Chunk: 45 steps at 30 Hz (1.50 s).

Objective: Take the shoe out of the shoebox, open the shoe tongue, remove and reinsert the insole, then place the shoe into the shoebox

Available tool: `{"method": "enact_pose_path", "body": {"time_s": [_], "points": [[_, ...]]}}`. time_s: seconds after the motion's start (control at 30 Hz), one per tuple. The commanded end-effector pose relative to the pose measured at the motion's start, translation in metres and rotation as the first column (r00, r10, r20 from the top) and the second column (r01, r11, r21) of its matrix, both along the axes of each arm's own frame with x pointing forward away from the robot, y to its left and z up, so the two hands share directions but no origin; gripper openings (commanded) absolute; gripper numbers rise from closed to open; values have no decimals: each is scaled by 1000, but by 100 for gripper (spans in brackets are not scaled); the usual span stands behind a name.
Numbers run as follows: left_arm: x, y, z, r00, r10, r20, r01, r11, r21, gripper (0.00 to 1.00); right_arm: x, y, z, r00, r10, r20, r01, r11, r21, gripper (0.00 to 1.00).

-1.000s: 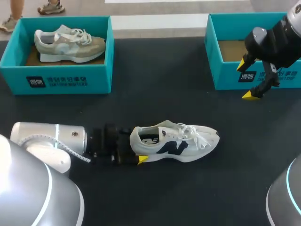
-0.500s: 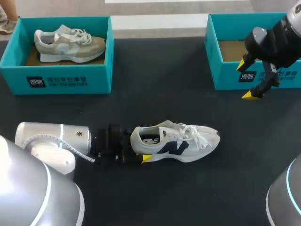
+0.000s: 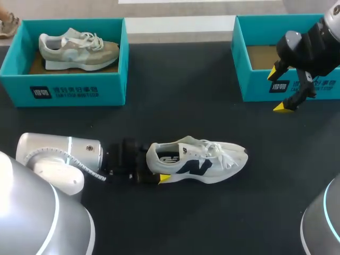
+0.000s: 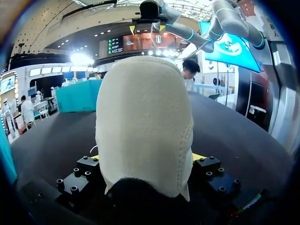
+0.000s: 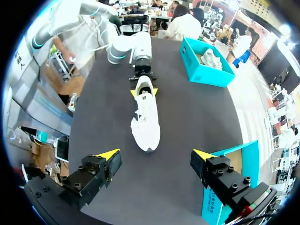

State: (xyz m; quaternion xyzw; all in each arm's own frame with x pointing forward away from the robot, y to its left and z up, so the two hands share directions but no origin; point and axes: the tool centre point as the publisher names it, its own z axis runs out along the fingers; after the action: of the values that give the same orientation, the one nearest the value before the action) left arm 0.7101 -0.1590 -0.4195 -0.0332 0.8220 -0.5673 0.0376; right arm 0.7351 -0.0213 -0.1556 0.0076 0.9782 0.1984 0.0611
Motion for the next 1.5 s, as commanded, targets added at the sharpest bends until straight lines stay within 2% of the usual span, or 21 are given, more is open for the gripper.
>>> {"method": "enact_pose_path", "body": {"time_s": [0.03,0.43,0.6,0.9,1.47,1.5], "points": [[-4,15,1,1000,8,-6,-8,1000,13,0,2,2,0,1000,0,-4,0,1000,-3,100],[2,38,2,1000,9,-16,-8,999,52,0,2,2,0,1000,0,-4,0,1000,-3,100],[5,39,5,1000,1,-11,-1,999,53,0,2,2,0,1000,0,-4,0,1000,-3,100],[3,35,-5,999,3,-41,-2,999,45,0,2,2,0,1000,0,-4,0,1000,-3,100],[3,35,-5,999,3,-41,-2,999,45,0,2,2,0,1000,0,-4,0,1000,-3,100],[3,35,-5,999,3,-41,-2,999,45,0,4,7,-1,997,-62,-44,62,998,9,100]]}}
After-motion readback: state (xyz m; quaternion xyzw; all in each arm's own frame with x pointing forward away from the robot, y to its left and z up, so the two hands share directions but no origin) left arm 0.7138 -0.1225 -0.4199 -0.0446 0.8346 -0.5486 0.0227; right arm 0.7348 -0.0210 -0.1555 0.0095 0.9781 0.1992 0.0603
